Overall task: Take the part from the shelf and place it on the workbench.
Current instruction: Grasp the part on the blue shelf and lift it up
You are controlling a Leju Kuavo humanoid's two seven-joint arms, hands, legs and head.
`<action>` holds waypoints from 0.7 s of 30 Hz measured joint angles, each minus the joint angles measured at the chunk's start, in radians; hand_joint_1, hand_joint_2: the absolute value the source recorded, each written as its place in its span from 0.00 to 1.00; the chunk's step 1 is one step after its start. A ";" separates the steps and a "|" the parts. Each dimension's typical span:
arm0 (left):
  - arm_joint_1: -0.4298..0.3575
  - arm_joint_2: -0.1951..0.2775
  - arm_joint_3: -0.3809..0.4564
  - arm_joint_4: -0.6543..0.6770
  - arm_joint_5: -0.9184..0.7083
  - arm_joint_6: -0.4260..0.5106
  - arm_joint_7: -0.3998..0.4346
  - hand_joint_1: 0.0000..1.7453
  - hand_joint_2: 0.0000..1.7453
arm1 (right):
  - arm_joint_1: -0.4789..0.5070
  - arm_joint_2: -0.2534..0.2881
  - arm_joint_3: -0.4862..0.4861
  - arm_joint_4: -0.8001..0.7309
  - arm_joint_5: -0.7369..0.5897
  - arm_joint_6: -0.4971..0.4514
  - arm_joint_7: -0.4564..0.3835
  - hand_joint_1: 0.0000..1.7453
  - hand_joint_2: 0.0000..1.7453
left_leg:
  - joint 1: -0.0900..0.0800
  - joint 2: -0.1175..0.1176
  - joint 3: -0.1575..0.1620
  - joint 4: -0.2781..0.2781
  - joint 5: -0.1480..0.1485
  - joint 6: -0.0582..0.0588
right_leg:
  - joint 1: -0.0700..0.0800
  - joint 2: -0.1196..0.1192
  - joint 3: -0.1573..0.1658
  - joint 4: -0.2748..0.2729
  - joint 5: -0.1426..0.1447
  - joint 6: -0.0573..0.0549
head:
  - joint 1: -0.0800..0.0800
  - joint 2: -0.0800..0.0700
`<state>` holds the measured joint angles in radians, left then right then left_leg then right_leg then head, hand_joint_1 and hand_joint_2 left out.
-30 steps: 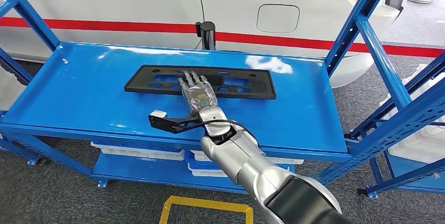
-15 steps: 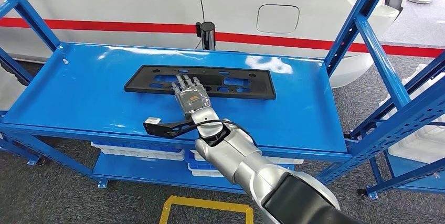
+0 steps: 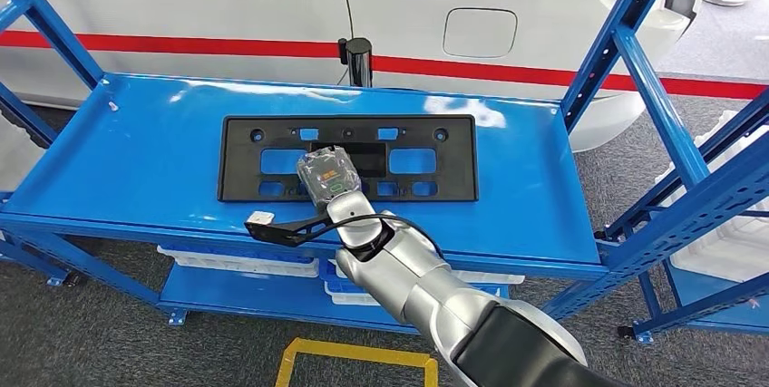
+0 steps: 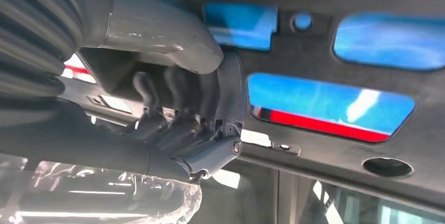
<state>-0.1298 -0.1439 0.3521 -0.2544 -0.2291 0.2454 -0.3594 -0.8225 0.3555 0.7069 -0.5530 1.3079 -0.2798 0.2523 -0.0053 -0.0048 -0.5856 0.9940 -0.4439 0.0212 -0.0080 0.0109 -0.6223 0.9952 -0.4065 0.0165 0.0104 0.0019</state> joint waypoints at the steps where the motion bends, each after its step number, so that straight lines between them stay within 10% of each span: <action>1: 0.001 0.000 0.000 0.000 0.000 0.000 0.000 0.00 0.00 | 0.001 0.000 0.000 0.001 0.004 -0.003 -0.001 1.00 1.00 | 0.000 0.000 0.000 0.000 0.000 0.000 | 0.000 0.000 0.000 0.000 0.000 0.000 | 0.000 0.000; 21: 0.006 -0.001 0.000 0.000 -0.002 0.004 -0.001 0.00 0.00 | 0.017 0.000 0.000 0.009 0.019 -0.013 -0.004 1.00 1.00 | 0.000 0.000 0.000 0.000 0.000 0.000 | 0.000 0.000 0.000 0.000 0.000 0.000 | 0.000 0.000</action>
<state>-0.1238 -0.1453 0.3525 -0.2544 -0.2316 0.2499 -0.3605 -0.8057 0.3555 0.7069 -0.5440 1.3268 -0.2926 0.2483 -0.0053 -0.0048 -0.5856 0.9940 -0.4439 0.0212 -0.0079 0.0109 -0.6224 0.9952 -0.4065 0.0165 0.0103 0.0019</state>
